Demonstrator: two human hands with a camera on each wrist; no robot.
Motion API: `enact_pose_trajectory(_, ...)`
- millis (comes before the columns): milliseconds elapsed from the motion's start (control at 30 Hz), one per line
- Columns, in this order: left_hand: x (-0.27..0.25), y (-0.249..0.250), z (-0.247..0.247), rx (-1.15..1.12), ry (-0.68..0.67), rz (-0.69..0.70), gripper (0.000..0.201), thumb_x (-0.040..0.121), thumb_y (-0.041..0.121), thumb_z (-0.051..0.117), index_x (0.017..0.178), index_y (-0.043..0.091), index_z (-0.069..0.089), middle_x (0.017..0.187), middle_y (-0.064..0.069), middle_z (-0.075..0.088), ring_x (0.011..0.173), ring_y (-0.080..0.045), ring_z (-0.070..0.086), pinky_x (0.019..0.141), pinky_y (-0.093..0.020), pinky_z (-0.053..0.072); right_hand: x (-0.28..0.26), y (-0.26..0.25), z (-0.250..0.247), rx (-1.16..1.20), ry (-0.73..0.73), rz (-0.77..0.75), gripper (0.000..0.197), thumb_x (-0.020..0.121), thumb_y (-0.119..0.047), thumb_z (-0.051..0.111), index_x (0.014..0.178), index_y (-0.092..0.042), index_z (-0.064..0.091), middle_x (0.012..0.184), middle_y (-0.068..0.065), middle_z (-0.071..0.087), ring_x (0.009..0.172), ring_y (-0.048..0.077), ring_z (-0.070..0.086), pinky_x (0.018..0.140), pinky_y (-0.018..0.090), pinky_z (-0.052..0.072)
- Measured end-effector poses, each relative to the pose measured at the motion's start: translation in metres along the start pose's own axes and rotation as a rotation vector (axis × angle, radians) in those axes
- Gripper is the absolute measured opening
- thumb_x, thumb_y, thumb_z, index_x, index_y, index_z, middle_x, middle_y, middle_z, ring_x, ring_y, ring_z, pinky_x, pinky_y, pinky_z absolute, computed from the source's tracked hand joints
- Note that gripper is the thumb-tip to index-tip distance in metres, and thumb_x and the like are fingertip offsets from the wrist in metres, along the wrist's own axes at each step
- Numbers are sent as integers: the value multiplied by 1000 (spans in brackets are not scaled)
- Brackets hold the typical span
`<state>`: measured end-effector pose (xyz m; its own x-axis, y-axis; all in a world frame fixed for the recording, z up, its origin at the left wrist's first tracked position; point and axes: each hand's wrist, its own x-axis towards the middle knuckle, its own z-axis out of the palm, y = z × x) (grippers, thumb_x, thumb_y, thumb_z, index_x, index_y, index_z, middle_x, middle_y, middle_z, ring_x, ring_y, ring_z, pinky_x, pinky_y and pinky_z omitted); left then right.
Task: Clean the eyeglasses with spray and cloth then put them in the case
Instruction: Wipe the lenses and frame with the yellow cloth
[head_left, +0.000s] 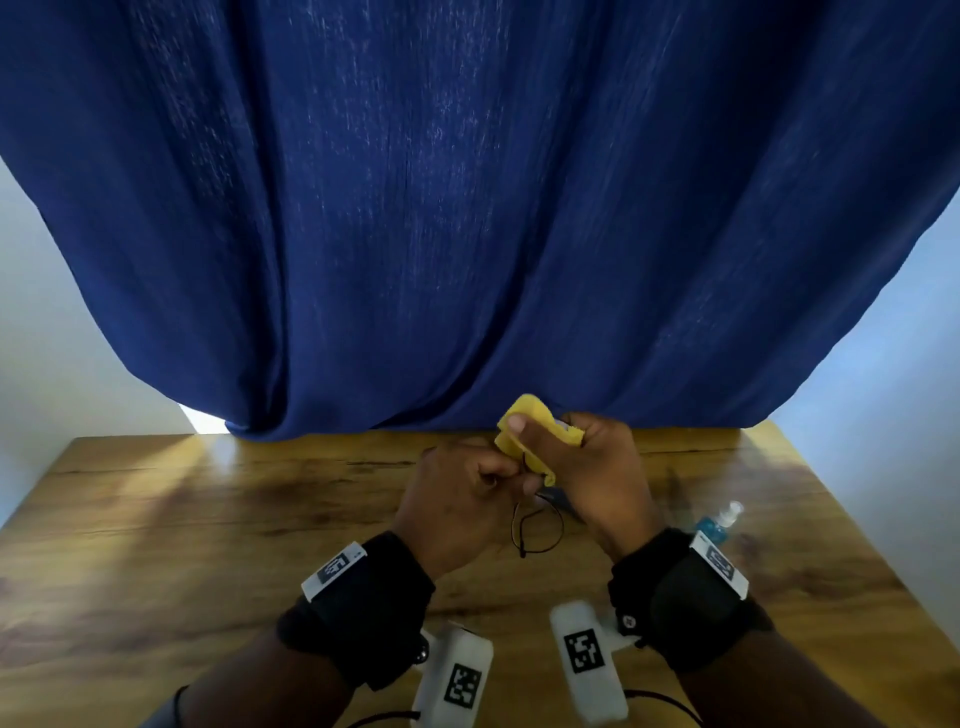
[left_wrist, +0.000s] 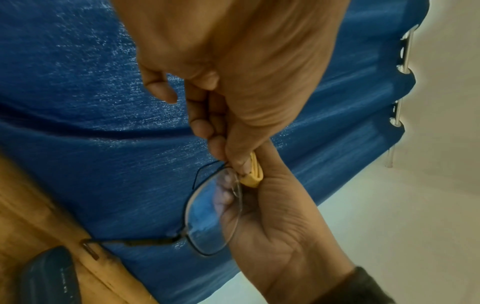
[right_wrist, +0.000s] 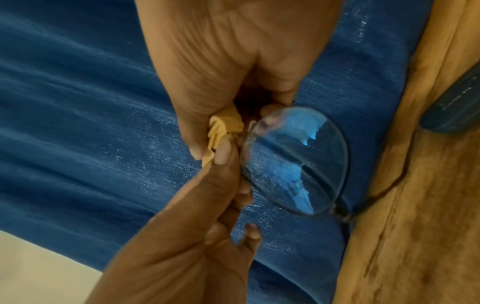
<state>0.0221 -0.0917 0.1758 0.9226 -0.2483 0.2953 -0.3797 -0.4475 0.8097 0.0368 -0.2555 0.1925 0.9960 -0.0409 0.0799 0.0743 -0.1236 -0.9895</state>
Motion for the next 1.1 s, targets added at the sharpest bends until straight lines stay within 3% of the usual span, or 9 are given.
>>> enact_pose_trajectory(167,0,-4,-8,-5,29,2,14,90,36,74,85,25,83,79,10,76,77,-12,70,70,-35,57,-4,0,-16,48,-112,-11,41,105,-37,52,98,-6,78,87,9,79,79,13,73,74,27,56)
enact_pose_trajectory(300,0,-5,-4,26,51,-25,13,90,34,75,83,25,82,78,9,75,76,-13,69,70,-38,56,-10,13,-22,-18,-219,7,28,101,-30,61,119,-12,72,110,3,78,108,17,72,97,34,56)
enact_pose_trajectory(467,0,-3,8,92,-8,-19,13,89,27,76,79,18,78,79,4,70,72,-15,65,67,-40,54,-11,14,-15,104,-122,70,31,83,-20,85,104,-5,69,85,4,78,73,13,73,64,24,55)
enact_pose_trajectory(533,-1,3,12,67,-25,-36,14,88,33,76,82,22,80,83,5,71,76,-14,66,71,-38,54,-8,13,-17,80,-41,81,38,80,-30,87,95,-1,68,78,8,76,66,15,69,59,30,55)
enact_pose_trajectory(600,-1,7,15,51,-14,-31,13,89,36,75,84,27,82,83,6,75,78,-12,69,73,-35,55,-7,12,-21,54,-5,54,44,85,-46,80,86,-3,72,75,16,74,68,20,67,61,41,54)
enact_pose_trajectory(767,-4,10,14,78,49,-52,10,91,33,75,86,28,83,83,13,76,82,-3,69,73,-23,55,-14,11,-45,55,-104,-11,35,103,-34,56,93,-7,76,81,5,78,77,12,73,67,22,54)
enact_pose_trajectory(867,-4,8,13,118,69,-61,10,91,31,75,85,28,83,83,14,75,81,-2,69,72,-18,52,-17,22,-48,66,-206,9,18,97,-25,65,109,-16,75,102,4,79,97,17,75,82,26,60)
enact_pose_trajectory(967,-5,10,13,173,62,-37,12,92,20,73,86,25,82,84,13,73,81,-4,67,69,-11,48,-17,28,-41,123,-250,53,29,87,-22,79,114,-14,73,107,9,78,104,27,73,90,39,60)
enact_pose_trajectory(1100,-7,12,17,229,-22,23,15,94,15,69,83,20,77,80,20,60,76,-1,61,65,-9,43,-10,26,-35,188,-205,87,42,77,-28,88,104,-1,72,98,18,78,93,29,74,80,40,59)
